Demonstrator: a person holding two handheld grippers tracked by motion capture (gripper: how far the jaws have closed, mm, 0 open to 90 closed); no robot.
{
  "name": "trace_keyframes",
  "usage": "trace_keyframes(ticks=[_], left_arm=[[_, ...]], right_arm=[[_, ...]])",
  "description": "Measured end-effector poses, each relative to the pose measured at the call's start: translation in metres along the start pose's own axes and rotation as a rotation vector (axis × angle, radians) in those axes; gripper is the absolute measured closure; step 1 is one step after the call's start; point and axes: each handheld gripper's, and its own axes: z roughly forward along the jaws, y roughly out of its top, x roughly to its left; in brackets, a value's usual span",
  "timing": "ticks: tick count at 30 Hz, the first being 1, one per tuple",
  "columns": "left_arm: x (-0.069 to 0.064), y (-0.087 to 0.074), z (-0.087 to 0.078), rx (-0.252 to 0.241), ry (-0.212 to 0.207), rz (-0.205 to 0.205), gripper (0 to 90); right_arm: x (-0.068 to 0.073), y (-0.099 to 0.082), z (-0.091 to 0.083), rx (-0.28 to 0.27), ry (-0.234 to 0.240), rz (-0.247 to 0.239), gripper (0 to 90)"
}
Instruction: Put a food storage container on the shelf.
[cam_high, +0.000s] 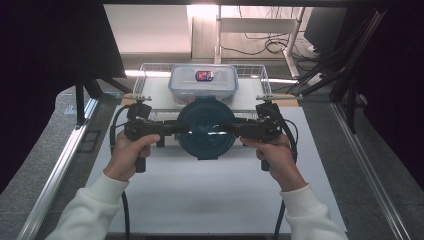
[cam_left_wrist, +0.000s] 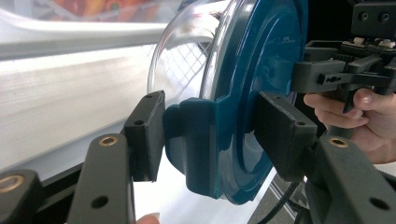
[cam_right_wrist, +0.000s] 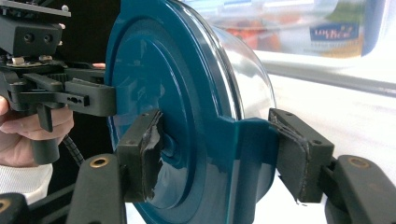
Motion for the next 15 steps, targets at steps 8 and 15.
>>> trace_keyframes(ticks=[8,15], left_arm=[[-0.003,0.016,-0.005,-0.019,-0.001,0.015,44.3],[-0.008,0.037,-0.01,-0.024,0.01,0.033,44.3]], right_arm=[[0.004,0.018,-0.003,-0.007,-0.005,-0.023,37.2],[0.004,0.039,-0.006,-0.019,0.006,-0.029,37.2]])
